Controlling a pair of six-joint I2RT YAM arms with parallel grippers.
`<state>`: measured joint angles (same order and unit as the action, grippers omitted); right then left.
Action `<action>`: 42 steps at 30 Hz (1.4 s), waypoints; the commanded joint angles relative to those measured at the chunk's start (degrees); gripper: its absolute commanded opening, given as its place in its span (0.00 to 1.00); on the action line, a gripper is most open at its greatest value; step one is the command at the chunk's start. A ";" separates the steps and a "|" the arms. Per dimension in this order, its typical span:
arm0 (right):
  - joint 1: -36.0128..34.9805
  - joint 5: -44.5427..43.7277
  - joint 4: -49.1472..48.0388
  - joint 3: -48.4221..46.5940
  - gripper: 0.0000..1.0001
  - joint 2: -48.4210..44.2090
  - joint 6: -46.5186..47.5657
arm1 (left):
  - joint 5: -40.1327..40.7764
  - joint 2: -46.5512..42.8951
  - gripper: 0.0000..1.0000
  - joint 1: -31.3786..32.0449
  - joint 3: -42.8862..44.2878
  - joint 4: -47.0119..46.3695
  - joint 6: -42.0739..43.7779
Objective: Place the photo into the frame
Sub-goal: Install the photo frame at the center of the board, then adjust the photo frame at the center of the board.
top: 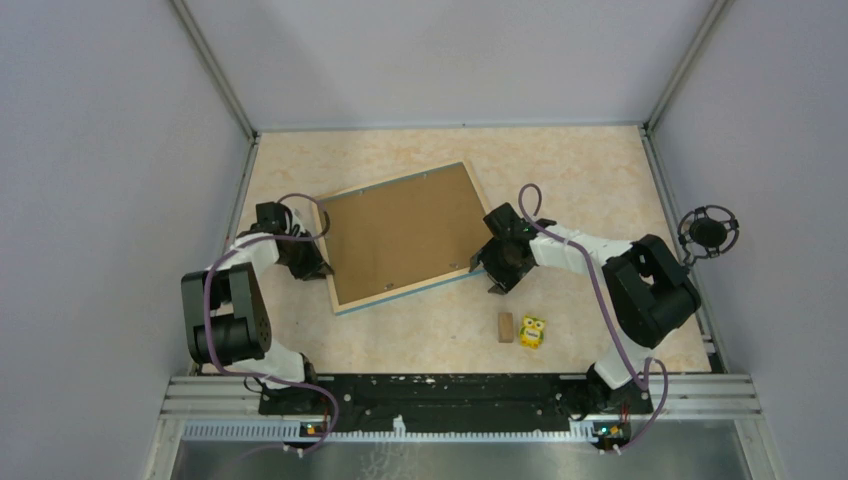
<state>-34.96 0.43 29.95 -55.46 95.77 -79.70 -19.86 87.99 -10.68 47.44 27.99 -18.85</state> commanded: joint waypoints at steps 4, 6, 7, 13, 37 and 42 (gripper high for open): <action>0.29 -3.28 -1.28 -2.70 0.62 0.17 0.13 | -8.92 -5.47 0.29 -0.06 -1.08 -5.04 0.05; 0.48 -3.62 -1.21 -3.14 0.63 0.33 0.02 | -10.05 -6.67 0.27 -0.05 -1.42 -5.83 0.37; 0.67 -3.69 -1.34 -3.27 0.63 0.57 -0.11 | -10.29 -7.10 0.28 -0.08 -1.59 -6.01 0.51; 3.19 -1.62 -2.33 -2.92 0.62 4.07 -0.30 | -12.40 -8.98 0.40 -0.05 -1.90 -6.97 1.44; 6.45 -4.42 -5.62 -4.27 0.00 15.95 13.53 | -21.00 -12.86 0.56 3.66 -3.48 -11.19 1.78; 8.19 -3.54 -7.31 -10.51 0.00 18.34 29.34 | -21.02 -12.94 0.59 4.57 -3.53 -11.33 2.15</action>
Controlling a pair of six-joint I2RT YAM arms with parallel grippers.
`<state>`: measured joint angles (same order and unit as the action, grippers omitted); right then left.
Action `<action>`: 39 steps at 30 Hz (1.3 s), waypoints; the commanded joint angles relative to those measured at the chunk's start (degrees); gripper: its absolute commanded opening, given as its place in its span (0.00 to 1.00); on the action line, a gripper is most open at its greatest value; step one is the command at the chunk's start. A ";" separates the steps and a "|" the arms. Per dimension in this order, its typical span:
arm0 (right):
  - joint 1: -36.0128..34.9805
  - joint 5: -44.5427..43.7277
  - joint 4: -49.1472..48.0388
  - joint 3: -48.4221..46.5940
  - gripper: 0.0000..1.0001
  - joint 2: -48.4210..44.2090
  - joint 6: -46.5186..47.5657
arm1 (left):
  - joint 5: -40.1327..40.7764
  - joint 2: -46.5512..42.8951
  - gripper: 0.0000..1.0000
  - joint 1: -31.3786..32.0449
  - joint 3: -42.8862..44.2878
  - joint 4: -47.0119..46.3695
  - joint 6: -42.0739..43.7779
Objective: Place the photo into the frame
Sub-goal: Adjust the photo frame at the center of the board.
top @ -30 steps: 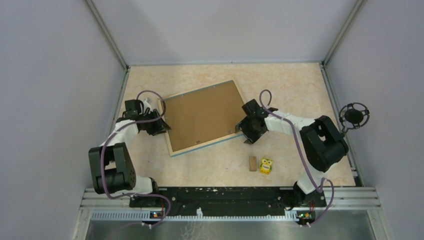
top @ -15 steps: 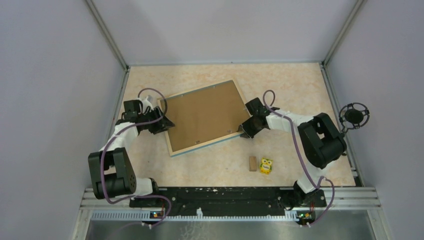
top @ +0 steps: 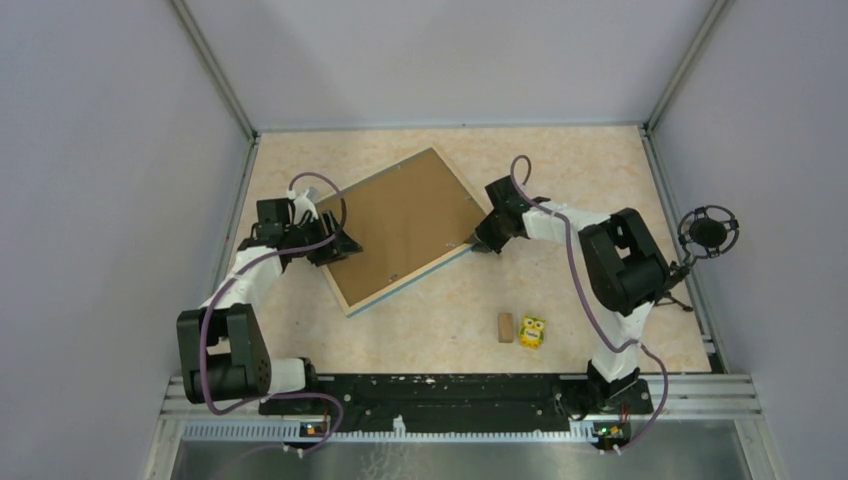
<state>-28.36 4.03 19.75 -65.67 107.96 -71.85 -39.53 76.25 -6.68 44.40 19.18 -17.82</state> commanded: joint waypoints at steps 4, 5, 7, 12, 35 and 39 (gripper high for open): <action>3.12 -4.30 -0.67 -2.40 0.00 5.51 32.93 | -0.85 -1.27 0.59 0.61 -0.21 -2.49 1.13; 3.35 -4.28 -0.76 -3.11 0.00 5.31 34.97 | -0.63 -1.20 0.59 0.57 -0.10 -2.38 1.13; 4.09 -4.28 -0.66 -4.97 0.00 5.62 39.07 | -0.03 -1.07 0.59 0.48 0.22 -2.02 1.29; 4.85 -0.16 2.49 -14.61 0.00 11.10 47.50 | 2.59 -1.17 0.62 0.52 0.71 -1.01 1.88; 4.83 5.99 5.40 -21.49 0.00 13.33 66.54 | 20.96 19.39 0.54 0.87 16.83 12.13 -1.26; 4.87 7.77 5.64 -22.59 0.00 13.77 66.29 | 21.12 21.02 0.52 1.61 15.97 11.77 -0.72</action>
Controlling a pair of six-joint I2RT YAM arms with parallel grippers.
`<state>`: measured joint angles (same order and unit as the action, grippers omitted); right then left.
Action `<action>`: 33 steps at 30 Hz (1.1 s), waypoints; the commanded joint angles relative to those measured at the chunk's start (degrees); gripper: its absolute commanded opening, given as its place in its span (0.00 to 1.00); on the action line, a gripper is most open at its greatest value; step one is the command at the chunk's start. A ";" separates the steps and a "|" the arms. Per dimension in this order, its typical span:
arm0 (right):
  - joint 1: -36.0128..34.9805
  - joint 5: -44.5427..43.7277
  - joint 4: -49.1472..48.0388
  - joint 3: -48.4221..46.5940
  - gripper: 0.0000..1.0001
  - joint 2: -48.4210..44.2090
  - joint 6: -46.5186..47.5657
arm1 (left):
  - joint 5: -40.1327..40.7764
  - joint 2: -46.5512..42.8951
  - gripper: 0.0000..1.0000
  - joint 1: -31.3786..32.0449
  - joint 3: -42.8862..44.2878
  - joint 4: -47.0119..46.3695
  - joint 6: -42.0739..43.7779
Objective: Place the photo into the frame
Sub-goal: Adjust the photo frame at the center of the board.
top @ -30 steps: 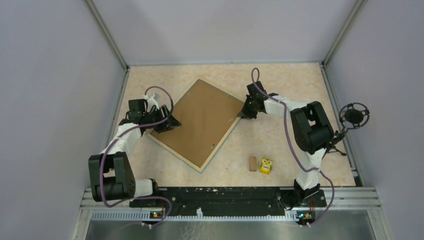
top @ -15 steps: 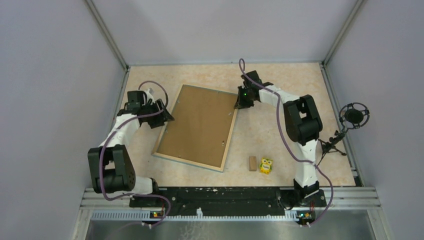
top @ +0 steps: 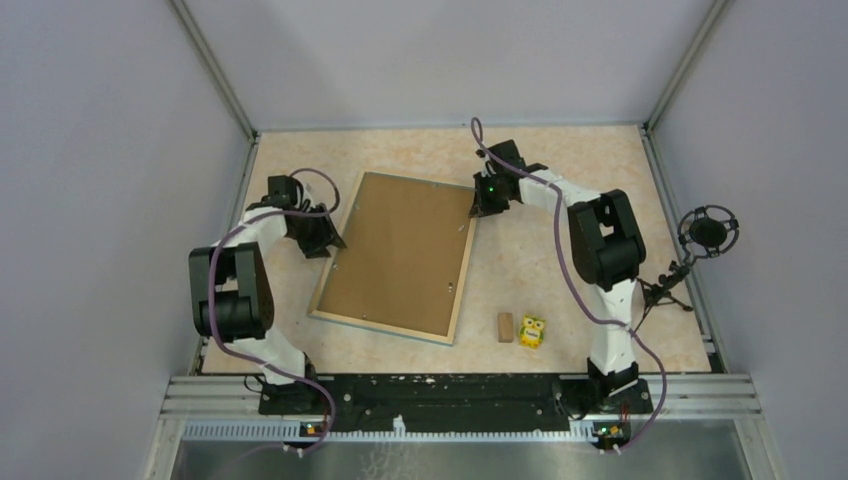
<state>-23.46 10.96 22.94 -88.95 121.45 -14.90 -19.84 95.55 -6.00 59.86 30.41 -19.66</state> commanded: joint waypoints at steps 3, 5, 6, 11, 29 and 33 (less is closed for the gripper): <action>-0.09 1.71 2.84 0.61 0.00 0.07 9.12 | 0.73 1.64 0.45 1.52 -0.44 -0.30 1.03; -0.02 1.12 2.69 1.24 0.00 -0.45 9.43 | 0.36 1.72 0.43 2.04 -0.61 -0.50 1.06; -0.06 0.41 2.64 1.42 0.00 -0.69 9.46 | 0.47 1.89 0.42 2.37 -0.62 -0.27 1.22; -0.07 0.17 3.01 2.36 0.00 -1.27 10.49 | 2.27 0.13 0.44 2.97 -0.53 2.17 1.71; 0.13 7.41 -2.42 12.47 0.00 -6.61 9.30 | 1.91 4.48 0.75 2.62 5.17 1.11 -4.33; 0.36 7.72 -2.49 12.62 0.00 -6.66 9.32 | 2.31 2.10 0.67 3.60 1.73 0.85 -2.04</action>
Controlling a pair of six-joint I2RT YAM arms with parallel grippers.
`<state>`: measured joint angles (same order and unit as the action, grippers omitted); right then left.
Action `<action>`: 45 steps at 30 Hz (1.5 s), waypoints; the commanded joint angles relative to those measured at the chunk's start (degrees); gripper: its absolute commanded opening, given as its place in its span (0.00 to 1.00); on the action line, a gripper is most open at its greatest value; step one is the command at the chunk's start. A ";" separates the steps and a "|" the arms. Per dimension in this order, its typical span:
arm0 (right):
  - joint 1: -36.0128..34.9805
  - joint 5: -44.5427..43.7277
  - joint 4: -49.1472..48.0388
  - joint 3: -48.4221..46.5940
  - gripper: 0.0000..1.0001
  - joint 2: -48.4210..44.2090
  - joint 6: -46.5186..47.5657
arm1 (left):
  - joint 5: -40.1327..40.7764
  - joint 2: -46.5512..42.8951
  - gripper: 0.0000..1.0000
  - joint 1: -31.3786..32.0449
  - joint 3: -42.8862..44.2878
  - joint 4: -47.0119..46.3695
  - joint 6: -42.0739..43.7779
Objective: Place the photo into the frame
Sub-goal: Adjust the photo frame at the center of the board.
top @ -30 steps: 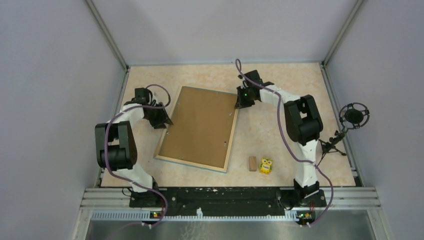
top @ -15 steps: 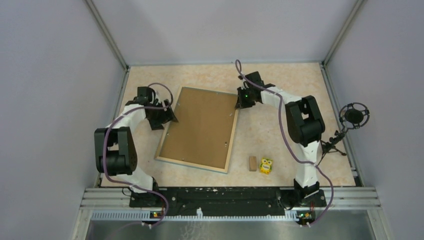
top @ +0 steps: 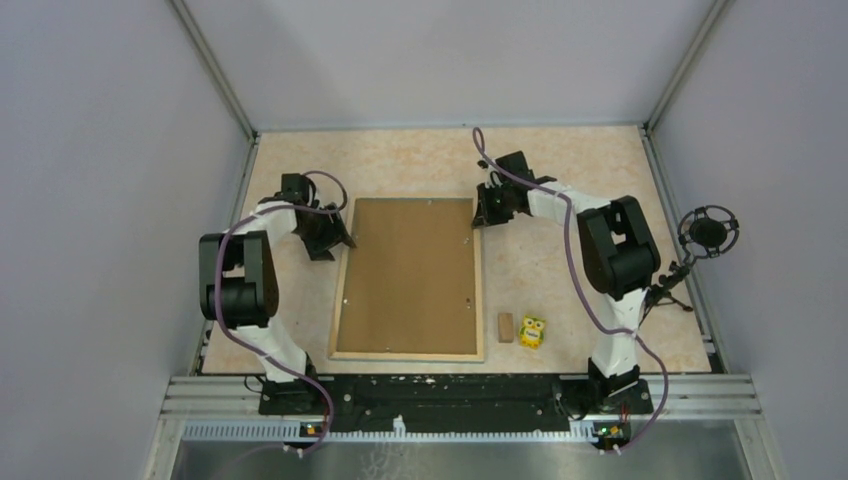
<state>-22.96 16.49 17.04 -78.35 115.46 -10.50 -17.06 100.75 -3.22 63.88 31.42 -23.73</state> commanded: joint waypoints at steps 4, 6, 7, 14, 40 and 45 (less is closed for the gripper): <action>-0.07 1.82 3.34 1.56 0.00 -0.77 3.23 | 2.50 -4.94 0.55 1.63 -5.31 1.16 4.60; -0.12 -0.18 5.15 0.20 0.02 -0.34 1.55 | 3.74 -5.47 0.51 1.80 -6.36 0.96 5.35; -0.09 -1.26 6.19 -0.99 0.06 0.06 0.54 | 4.30 -5.43 0.49 1.83 -6.54 0.76 5.62; -0.15 -6.04 15.63 -10.56 0.38 3.66 -5.89 | -0.37 -1.32 0.28 1.95 -4.25 0.65 6.23; -2.03 -14.48 16.85 -11.79 0.61 1.56 -20.08 | -6.54 3.06 0.00 0.98 -2.05 -2.11 2.37; -3.33 -16.30 17.29 -12.04 0.61 2.68 -19.74 | -7.09 3.30 0.00 0.85 -2.00 -2.24 2.28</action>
<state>-24.62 2.63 32.45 -88.60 116.95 -29.93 -25.10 103.42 -1.76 62.98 32.56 -19.81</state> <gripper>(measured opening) 0.613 0.226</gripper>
